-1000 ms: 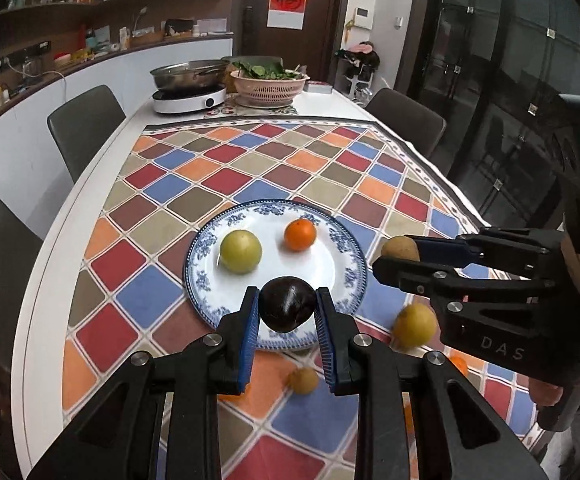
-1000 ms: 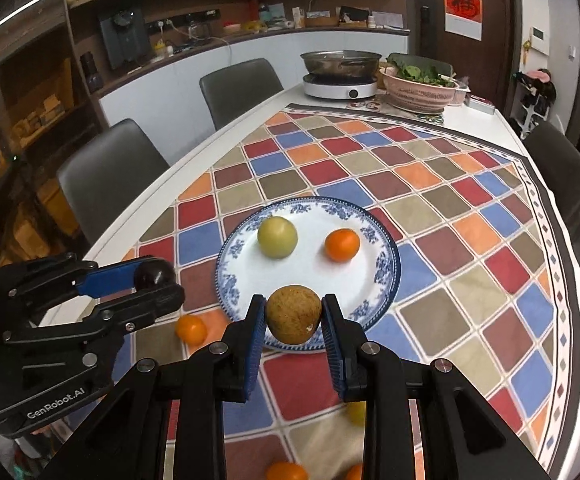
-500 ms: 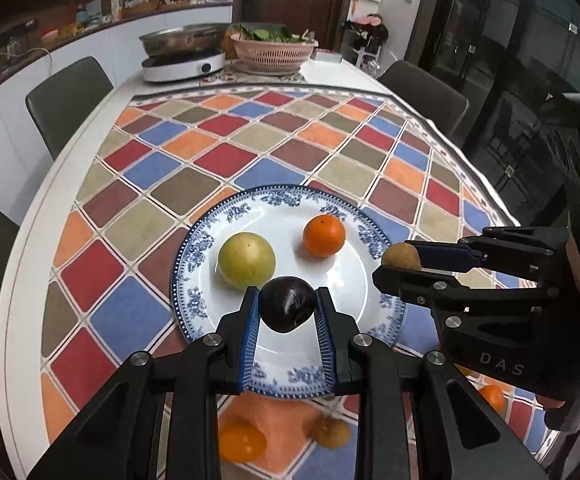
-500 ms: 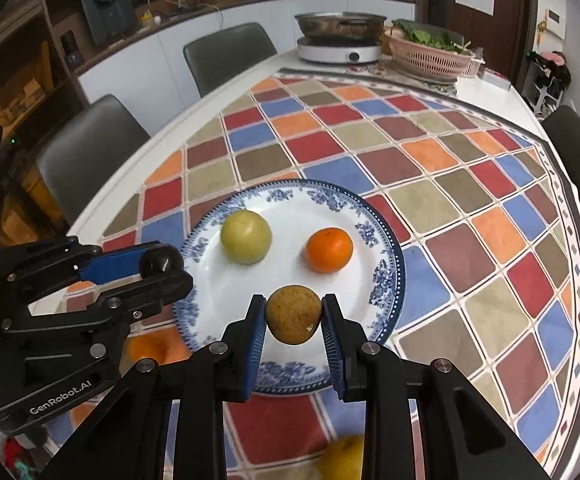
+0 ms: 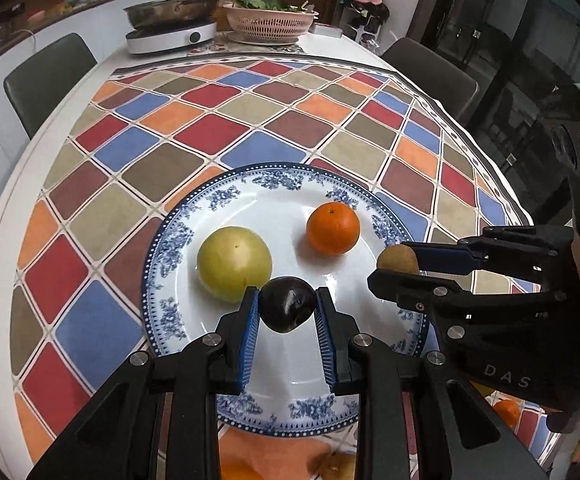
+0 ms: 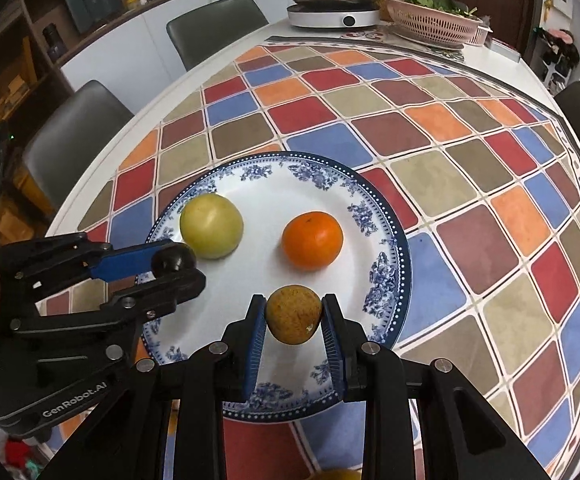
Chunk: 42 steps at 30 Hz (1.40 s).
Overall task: Organize fruits
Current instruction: 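Carry plum and kiwi onto the plate and open both grippers, then lift both open grippers away from the plate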
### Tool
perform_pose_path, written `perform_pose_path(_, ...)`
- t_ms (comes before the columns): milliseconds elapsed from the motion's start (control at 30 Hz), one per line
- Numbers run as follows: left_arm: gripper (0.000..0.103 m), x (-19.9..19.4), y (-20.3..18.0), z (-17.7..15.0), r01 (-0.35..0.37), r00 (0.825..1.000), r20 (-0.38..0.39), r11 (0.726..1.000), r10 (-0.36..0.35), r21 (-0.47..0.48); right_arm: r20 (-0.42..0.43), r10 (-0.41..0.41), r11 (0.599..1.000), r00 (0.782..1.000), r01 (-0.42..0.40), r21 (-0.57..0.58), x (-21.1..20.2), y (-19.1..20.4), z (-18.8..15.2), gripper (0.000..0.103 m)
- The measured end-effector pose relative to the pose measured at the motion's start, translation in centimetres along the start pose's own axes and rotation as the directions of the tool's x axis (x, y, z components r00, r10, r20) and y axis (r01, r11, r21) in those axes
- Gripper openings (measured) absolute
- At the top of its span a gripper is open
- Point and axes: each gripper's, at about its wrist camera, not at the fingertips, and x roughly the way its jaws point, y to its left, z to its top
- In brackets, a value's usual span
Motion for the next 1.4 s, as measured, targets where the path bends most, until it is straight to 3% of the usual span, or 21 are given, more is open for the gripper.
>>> perform_pose_path(100, 0.03, 0.0, 0.0, 0.1, 0.001, 1.0, -0.003, 1.0, -0.001, 0.0, 0.013, -0.003, 1.0, 1.0, 0.003, -0.001, -0.2, -0.1, 0.2, 0.029)
perform_pose_path(133, 0.035, 0.0, 0.0, 0.2, 0.001, 1.0, -0.001, 1.0, -0.001, -0.002, 0.017, -0.003, 1.0, 1.0, 0.003, 0.003, -0.3, -0.2, 0.2, 0.03)
perform_pose_path(200, 0.039, -0.3, 0.0, 0.2, -0.009, 1.0, 0.014, 1.0, 0.009, -0.004, 0.027, -0.008, 1.0, 1.0, 0.008, 0.013, -0.7, -0.4, 0.2, 0.038)
perform_pose_path(533, 0.039, -5.5, -0.3, -1.5, -0.075, 0.993, 0.094, 0.997, 0.075, 0.0, 0.098, -0.083, 0.996, 0.992, 0.084, -0.003, -4.1, 0.8, -1.1, 0.04)
perform_pose_path(733, 0.051, -9.7, -0.7, -3.0, -0.097, 0.982, 0.165, 0.995, 0.095, 0.002, 0.161, -0.101, 0.994, 0.982, 0.105, -0.015, -7.2, 2.7, -2.6, 0.041)
perform_pose_path(833, 0.052, -11.7, -1.1, -3.7, -0.102, 0.975, 0.197, 0.995, 0.099, 0.005, 0.207, -0.098, 0.995, 0.974, 0.103, -0.013, -8.9, 3.8, -3.3, 0.051)
perform_pose_path(1000, 0.057, -14.9, -1.4, -5.0, -0.13, 0.96, 0.253, 0.991, 0.122, 0.015, 0.251, -0.082, 0.995, 0.965, 0.092, -0.03, -11.0, 5.6, -4.2, 0.051)
perform_pose_path(1400, 0.057, -17.8, -0.8, -9.0, -0.178, 0.952, 0.26, 0.983, 0.161, 0.044, 0.299, -0.094, 0.989, 0.95, 0.124, -0.081, -13.5, 9.5, -7.0, 0.057)
